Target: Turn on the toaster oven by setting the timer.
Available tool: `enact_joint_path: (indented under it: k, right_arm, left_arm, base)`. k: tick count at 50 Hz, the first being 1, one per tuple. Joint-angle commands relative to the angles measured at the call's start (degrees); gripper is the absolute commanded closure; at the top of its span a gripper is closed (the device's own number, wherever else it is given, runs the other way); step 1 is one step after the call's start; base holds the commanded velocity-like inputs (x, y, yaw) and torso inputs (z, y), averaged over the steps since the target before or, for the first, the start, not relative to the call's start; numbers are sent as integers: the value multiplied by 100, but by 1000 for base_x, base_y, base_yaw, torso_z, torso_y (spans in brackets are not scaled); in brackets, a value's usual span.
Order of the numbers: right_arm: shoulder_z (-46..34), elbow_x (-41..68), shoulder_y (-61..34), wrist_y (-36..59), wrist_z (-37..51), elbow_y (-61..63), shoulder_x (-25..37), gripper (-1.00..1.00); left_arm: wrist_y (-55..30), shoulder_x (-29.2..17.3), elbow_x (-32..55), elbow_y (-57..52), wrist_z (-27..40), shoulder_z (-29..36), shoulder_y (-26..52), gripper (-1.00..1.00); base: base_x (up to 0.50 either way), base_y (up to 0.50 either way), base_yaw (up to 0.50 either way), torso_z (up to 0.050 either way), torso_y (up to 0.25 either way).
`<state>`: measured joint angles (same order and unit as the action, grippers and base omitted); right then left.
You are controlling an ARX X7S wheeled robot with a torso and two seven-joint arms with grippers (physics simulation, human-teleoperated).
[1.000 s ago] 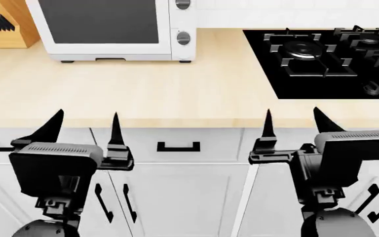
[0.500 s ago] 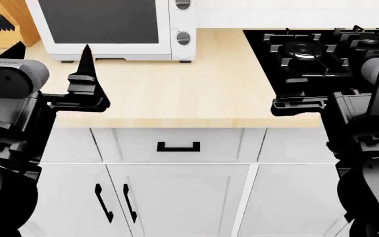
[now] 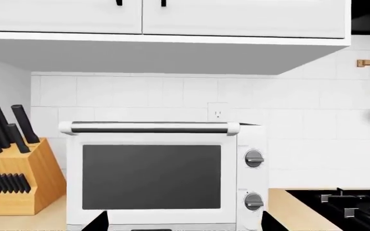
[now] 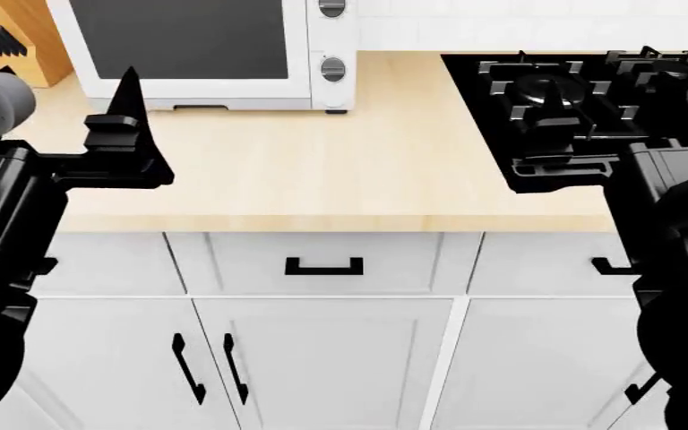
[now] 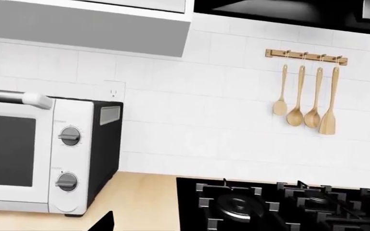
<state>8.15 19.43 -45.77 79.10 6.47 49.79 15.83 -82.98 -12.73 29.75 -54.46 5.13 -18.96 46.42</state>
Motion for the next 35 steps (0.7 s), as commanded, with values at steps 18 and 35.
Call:
enact_joint_path:
  k: [18,35]
  right_arm:
    - [-107,39,31,-161,77,-93,99,-100]
    - [-71,64,39,-257,99,-276,105,-100]
  left_arm:
    - [-125,55,332,-51,113,-344,85,-100]
    - [-82,10,369,61,318,-266,114,-100]
  base:
    - [0,0,0,32,0]
    - [9,142,0,0,0]
